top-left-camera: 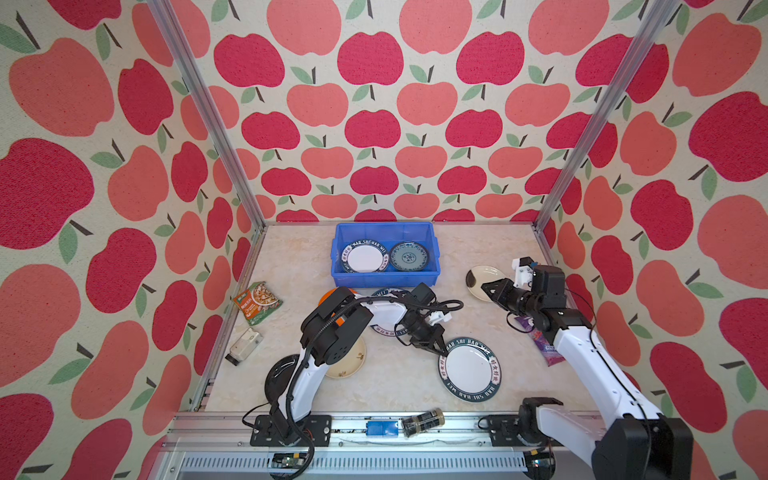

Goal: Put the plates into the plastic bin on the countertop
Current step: 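Lift the HAO SHI HAO WEI plate with the left gripper toward the blue bin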

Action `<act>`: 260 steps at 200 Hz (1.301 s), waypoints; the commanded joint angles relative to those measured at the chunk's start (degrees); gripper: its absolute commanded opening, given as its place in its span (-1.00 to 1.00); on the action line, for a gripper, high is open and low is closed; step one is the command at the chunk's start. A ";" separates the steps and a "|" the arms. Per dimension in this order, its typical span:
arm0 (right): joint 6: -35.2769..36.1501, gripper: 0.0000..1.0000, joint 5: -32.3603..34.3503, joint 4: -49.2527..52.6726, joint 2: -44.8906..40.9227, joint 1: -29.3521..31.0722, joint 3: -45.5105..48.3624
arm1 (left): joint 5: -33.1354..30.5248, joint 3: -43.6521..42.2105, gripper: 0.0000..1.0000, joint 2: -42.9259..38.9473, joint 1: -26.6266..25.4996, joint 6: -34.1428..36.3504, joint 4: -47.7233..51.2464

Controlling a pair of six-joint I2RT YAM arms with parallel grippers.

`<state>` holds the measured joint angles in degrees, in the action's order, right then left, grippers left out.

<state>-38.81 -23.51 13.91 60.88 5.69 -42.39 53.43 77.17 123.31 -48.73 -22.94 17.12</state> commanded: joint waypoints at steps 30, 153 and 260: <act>3.68 -0.55 -0.29 6.70 -1.54 -2.85 -3.57 | -4.19 -0.44 -1.00 -11.87 2.59 0.26 4.23; -1.27 -0.31 -11.85 0.37 -2.20 0.59 -6.34 | -8.60 -13.67 -1.00 -31.85 21.41 -17.58 -15.85; -6.81 -0.39 -12.13 -14.77 9.39 10.39 -2.96 | -2.48 -16.78 -1.00 -31.98 25.18 -26.10 -27.71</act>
<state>-42.63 -34.24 5.67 68.73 15.68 -46.37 47.53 61.43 93.32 -23.62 -46.78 -5.65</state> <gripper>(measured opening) 0.314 0.067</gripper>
